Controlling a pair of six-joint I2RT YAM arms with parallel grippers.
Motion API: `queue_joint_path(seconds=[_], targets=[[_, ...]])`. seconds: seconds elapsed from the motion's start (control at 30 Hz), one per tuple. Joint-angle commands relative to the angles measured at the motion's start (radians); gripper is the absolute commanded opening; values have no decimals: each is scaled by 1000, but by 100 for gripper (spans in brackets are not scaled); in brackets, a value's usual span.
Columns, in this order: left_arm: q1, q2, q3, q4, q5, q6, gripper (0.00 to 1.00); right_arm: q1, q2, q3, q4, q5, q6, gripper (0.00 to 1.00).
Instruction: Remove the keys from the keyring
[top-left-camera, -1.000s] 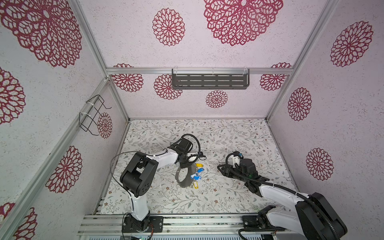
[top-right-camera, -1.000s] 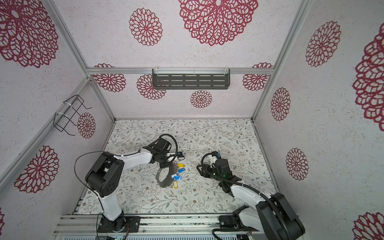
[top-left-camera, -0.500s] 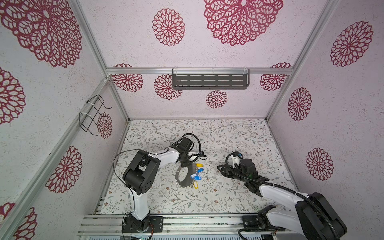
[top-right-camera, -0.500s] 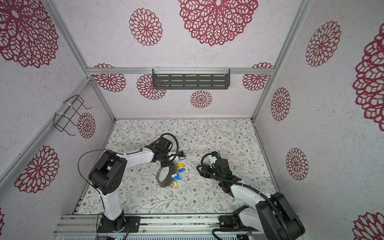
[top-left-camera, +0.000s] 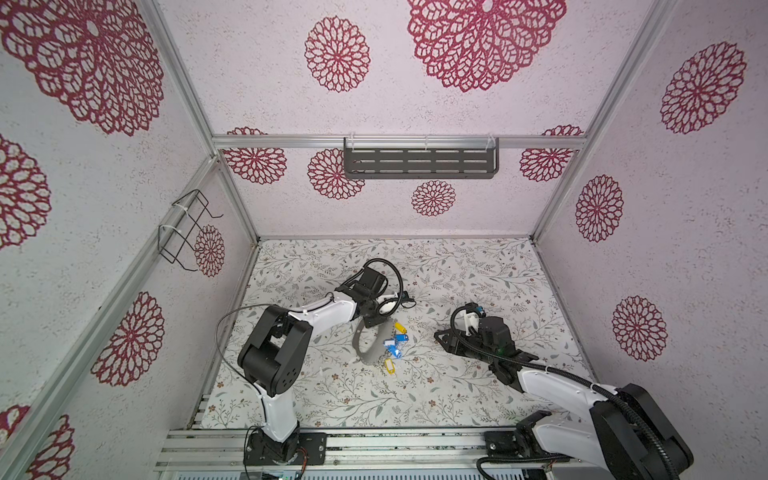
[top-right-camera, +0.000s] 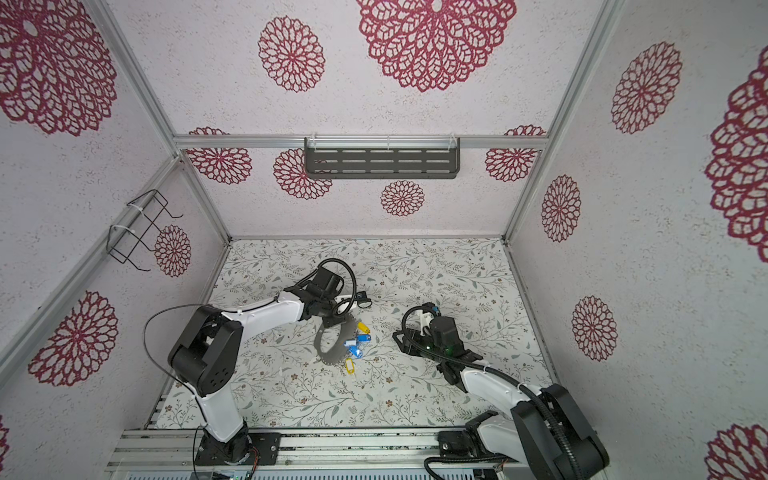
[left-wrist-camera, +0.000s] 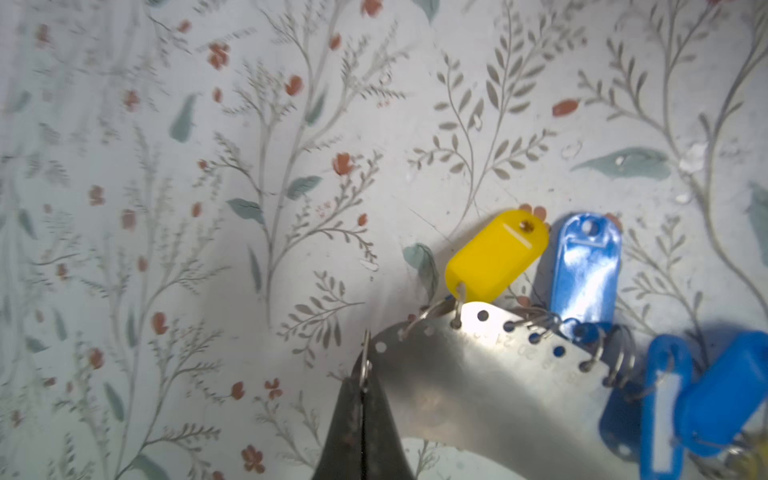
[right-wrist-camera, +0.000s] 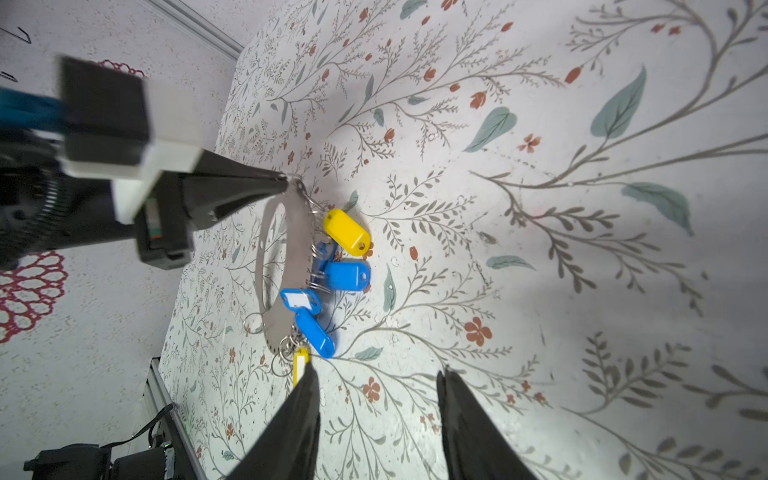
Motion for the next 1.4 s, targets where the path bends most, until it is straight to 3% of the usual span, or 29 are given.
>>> queue_joint_path(seconds=[0.0, 0.17, 0.3, 0.47, 0.6, 0.87, 1.03, 1.37], targets=[[5, -146, -22, 173, 31, -101, 0, -6, -37, 56, -36, 28, -47, 49], [2, -300, -75, 307, 141, -183, 0, -9, -74, 128, -134, 40, -97, 49], [5, -381, -77, 362, 298, -252, 0, -9, -114, 184, -179, 34, -104, 49], [18, -408, -56, 440, 475, -372, 0, -11, -176, 262, -223, 3, -102, 45], [25, -392, -57, 518, 549, -464, 0, -11, -226, 317, -264, -7, -113, 38], [23, -391, -128, 718, 588, -628, 0, -12, -287, 313, -173, -101, -102, 35], [7, -401, -139, 732, 581, -643, 0, -11, -314, 313, -76, -147, -68, 41], [-10, -373, -131, 712, 507, -637, 0, -9, -291, 373, -91, -155, -68, 43]])
